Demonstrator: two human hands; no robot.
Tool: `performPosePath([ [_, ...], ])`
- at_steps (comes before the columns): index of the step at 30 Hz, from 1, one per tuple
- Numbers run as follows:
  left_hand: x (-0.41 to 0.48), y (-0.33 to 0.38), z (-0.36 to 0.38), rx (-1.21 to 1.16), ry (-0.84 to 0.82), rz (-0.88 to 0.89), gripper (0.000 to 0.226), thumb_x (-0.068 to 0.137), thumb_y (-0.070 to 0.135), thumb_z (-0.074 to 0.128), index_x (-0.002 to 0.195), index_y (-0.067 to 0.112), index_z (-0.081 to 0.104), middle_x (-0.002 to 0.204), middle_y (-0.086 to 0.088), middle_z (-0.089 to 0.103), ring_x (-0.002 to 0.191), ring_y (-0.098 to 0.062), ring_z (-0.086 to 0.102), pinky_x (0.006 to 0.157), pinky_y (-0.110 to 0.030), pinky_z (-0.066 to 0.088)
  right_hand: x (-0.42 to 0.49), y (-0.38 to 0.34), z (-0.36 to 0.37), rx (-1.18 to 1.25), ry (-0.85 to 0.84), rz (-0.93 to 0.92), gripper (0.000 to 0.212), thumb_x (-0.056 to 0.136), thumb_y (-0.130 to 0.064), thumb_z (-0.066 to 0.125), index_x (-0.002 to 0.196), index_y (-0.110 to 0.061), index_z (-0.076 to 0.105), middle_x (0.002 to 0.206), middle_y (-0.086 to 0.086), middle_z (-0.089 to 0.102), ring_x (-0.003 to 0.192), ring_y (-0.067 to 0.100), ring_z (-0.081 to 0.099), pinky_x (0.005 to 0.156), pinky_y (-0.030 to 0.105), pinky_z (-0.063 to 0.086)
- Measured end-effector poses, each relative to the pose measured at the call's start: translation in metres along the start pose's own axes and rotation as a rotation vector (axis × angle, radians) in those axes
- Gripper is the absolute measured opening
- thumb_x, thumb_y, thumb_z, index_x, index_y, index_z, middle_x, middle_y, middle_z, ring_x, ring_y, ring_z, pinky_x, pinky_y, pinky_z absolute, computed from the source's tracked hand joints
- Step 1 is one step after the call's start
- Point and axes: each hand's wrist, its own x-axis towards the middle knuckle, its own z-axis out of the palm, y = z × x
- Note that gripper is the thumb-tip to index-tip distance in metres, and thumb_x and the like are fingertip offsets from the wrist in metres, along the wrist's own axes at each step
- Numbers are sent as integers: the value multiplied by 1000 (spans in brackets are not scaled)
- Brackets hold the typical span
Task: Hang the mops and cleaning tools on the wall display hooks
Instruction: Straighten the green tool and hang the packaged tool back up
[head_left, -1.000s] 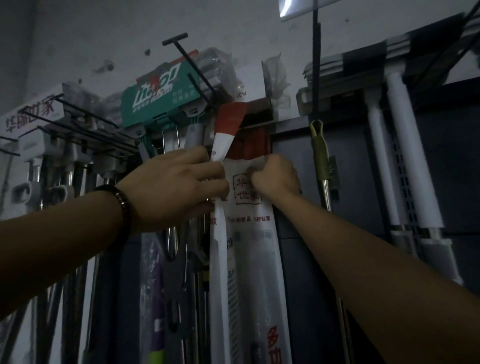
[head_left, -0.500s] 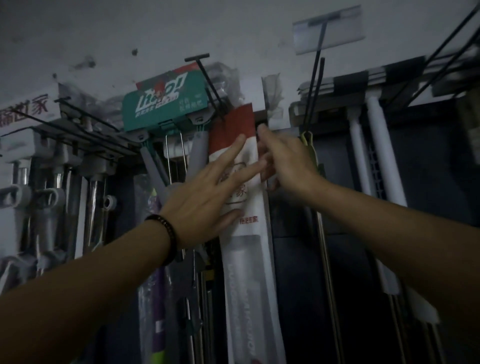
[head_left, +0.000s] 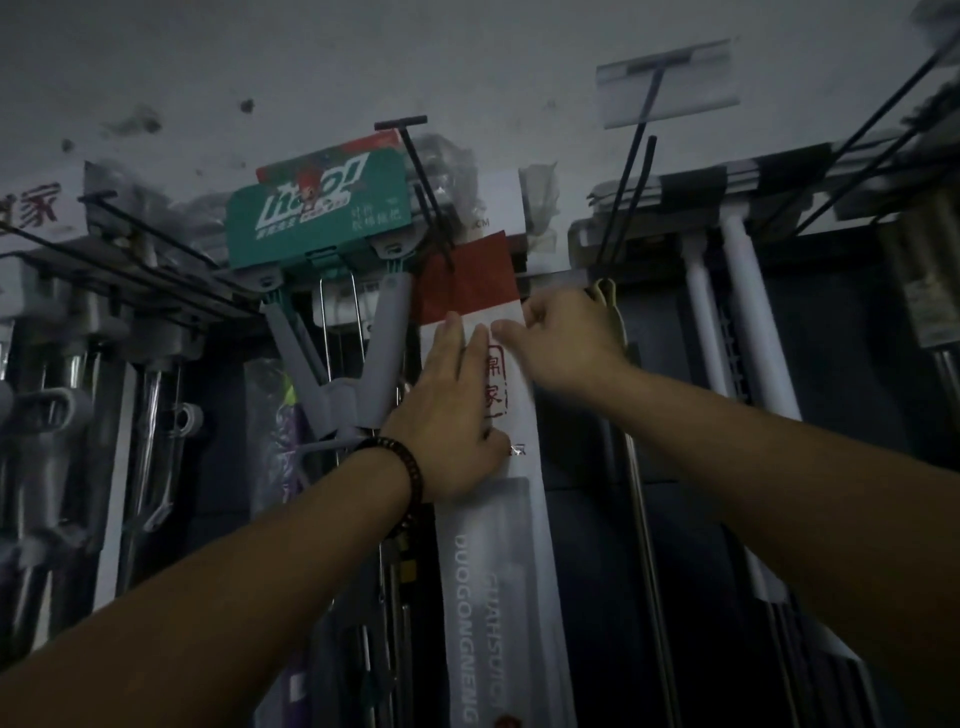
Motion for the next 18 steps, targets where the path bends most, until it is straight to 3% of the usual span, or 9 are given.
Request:
performPosePath([
  [5,18,-5,14,-48,-44,-84,120,82,31,76,164,24,-12,170,0,-28,160,-25,-16,130,-51,17,20,17,21,3,-18,77,21,96,-40,73,82,-25,69,87,0,77,81,20,77,77,45,66],
  [9,35,-4,28,-110,-9,-176,129,73,25,87,162,27,-5,166,-1,-36,160,-34,1,127,-46,29,29,33,36,16,21,100,23,95,-40,74,80,-23,69,87,-1,76,81,21,75,79,44,65],
  [12,46,-6,38,-40,-11,-205,132,70,29,90,162,24,-4,169,-6,-29,159,-35,-7,128,-47,23,36,44,44,5,3,104,23,95,-41,74,81,-23,70,86,-1,75,82,20,74,80,44,64],
  [18,62,-13,49,44,16,-250,135,59,37,97,160,26,7,170,-3,-21,158,-31,-3,126,-48,28,48,63,55,-12,-56,139,23,96,-44,72,90,-22,71,90,0,75,83,21,72,81,42,63],
])
